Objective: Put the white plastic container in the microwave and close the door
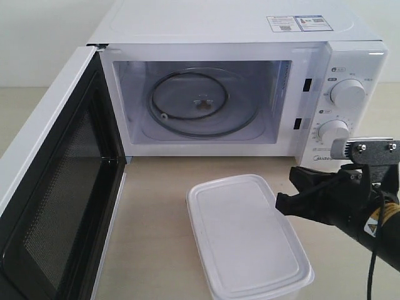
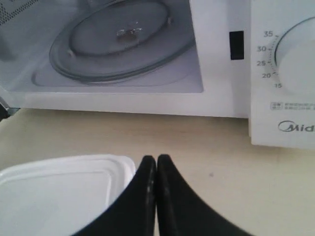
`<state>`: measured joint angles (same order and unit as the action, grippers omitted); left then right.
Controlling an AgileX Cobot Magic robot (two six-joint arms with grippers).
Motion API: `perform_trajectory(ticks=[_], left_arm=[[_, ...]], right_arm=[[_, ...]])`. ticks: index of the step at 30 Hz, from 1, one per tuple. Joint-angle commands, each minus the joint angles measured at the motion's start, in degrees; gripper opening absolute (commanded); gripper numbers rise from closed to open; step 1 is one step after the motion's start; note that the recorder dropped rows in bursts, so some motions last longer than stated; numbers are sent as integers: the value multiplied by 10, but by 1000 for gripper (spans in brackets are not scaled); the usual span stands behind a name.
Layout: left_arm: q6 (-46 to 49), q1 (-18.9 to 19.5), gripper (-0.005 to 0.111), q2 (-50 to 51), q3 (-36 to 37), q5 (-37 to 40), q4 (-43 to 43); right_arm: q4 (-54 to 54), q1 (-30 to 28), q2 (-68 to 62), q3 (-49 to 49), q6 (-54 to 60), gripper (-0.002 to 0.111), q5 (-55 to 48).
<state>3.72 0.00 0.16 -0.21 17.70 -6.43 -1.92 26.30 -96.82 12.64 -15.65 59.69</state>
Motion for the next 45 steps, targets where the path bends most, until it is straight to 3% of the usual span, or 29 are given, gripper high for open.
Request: perform_trajectory(ticks=[1,7,11,14,17,24,38,41,45], left_arm=[[2,-2,4,-2,2,-2,-4],[2,-2,4,-2,2,-2,-4],[2,-2,4,-2,2,-2,-4],[2,-2,4,-2,2,-2,-4],[2,-2,4,-2,2,-2,-4],[2,-2,4,-2,2,-2,-4],[2,-2,4,-2,2,-2,-4],[2,-2,4,-2,2,-2,-4],[2,-2,4,-2,2,-2,-4]], right_arm=[[12,0,2,1,-65,0,-5],[19,-9,2,1,-101,0,-40],[79,-61,2,1,-128,0,-62],[104,-99,2,1,-125,0,-137],[158,-109,2,1,-116,0,-179],[135,-68,2,1,-102,0,-86],[77,64,2,1,-107,0,-113],[1,62,2,1,-78,0,-135],[-27,48,2,1,-128,0,-138]])
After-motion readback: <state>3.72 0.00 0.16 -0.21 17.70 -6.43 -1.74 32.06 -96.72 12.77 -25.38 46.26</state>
